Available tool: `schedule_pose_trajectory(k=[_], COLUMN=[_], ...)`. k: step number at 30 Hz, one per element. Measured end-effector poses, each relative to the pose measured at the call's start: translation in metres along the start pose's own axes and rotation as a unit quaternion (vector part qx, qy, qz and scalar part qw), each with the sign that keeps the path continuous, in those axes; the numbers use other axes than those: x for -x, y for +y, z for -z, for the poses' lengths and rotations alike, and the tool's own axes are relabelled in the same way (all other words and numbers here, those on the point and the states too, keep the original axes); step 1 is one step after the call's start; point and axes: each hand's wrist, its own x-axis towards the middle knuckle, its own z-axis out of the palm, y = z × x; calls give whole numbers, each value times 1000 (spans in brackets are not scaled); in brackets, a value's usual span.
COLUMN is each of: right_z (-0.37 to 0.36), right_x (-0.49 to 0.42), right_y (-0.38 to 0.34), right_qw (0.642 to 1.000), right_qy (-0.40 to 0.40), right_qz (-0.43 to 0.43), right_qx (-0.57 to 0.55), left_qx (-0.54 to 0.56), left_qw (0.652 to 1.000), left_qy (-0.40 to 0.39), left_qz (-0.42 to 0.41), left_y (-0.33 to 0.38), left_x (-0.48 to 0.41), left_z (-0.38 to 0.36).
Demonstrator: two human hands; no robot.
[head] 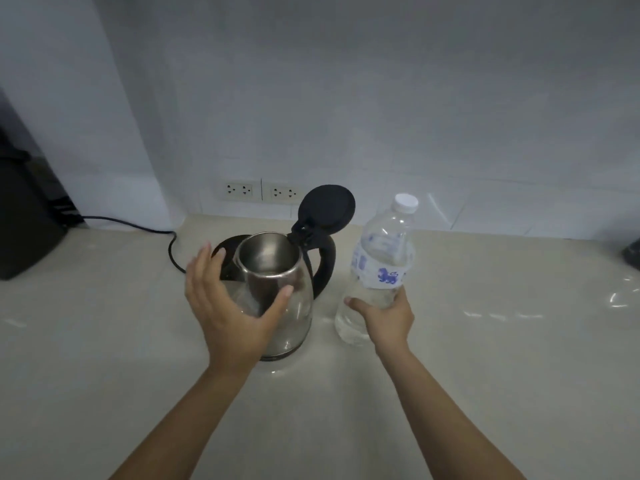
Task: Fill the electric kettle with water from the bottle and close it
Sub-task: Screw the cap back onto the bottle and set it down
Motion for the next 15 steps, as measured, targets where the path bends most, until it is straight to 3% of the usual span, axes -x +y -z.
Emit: schedule_pose_trajectory(k=[3,7,12,15], right_z=[-7,-18,-28,-29], right_x=[-22,-47,-55,-31], right_y=[-3,-1,0,3], right_qw=[1000,999,999,985], right_qy=[21,30,29,114], right_qz=[2,14,-25,-116], right_qx=[2,34,30,-52], left_qx=[49,144,183,184], left_qw=[990,945,929,922], left_qy=[-73,-146,-172,-200], left_qz=[112,253,272,275], left_y=[-17,-25,-36,-46], left_x=[8,1,-1,-10], left_z=[-2,-12,-21,-19])
